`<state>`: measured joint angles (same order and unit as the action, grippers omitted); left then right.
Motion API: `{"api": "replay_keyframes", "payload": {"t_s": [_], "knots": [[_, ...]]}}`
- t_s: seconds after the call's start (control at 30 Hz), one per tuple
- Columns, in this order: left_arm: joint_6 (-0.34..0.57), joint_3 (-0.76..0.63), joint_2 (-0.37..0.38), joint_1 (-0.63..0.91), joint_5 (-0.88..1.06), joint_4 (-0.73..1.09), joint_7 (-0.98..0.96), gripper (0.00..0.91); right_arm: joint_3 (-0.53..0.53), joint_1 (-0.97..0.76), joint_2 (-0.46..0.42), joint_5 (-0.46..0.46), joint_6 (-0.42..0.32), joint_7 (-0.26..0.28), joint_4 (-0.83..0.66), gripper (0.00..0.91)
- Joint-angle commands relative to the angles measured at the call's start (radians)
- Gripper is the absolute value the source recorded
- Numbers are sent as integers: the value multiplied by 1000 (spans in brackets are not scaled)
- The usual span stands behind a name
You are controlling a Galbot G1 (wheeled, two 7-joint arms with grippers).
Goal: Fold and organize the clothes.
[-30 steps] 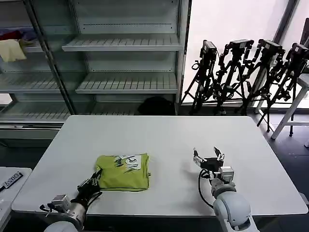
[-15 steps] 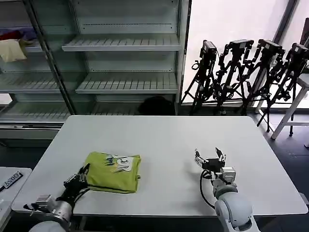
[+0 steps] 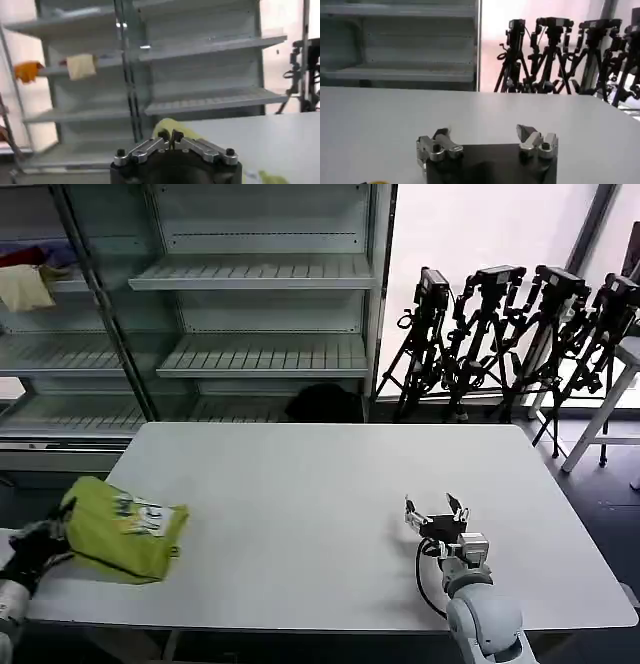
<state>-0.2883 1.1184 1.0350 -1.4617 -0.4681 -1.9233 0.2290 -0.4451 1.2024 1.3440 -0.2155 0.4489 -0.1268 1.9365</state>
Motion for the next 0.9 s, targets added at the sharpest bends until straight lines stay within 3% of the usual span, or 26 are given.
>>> {"api": "replay_keyframes", "payload": {"t_s": [0.03,0.3,0.47,0.53,0.7,0.9], "knots": [[-23,117,-209,34,26,-29,34,0,-2,2,0,0,-5,0,-9,907],[-25,-222,-53,-10,249,-259,26,0,-19,24,-12,-3,-18,-1,-12,907],[52,-560,195,-20,500,-216,15,0,-25,40,-11,-2,-26,-2,-16,907],[64,-644,252,-11,549,-197,3,0,-24,44,-13,-1,-27,-3,-19,907],[50,-779,319,58,553,-160,-50,0,-20,49,-16,1,-30,-5,-25,907],[47,-881,327,114,483,-105,-97,0,-2,48,-12,11,-33,2,-30,907]]}}
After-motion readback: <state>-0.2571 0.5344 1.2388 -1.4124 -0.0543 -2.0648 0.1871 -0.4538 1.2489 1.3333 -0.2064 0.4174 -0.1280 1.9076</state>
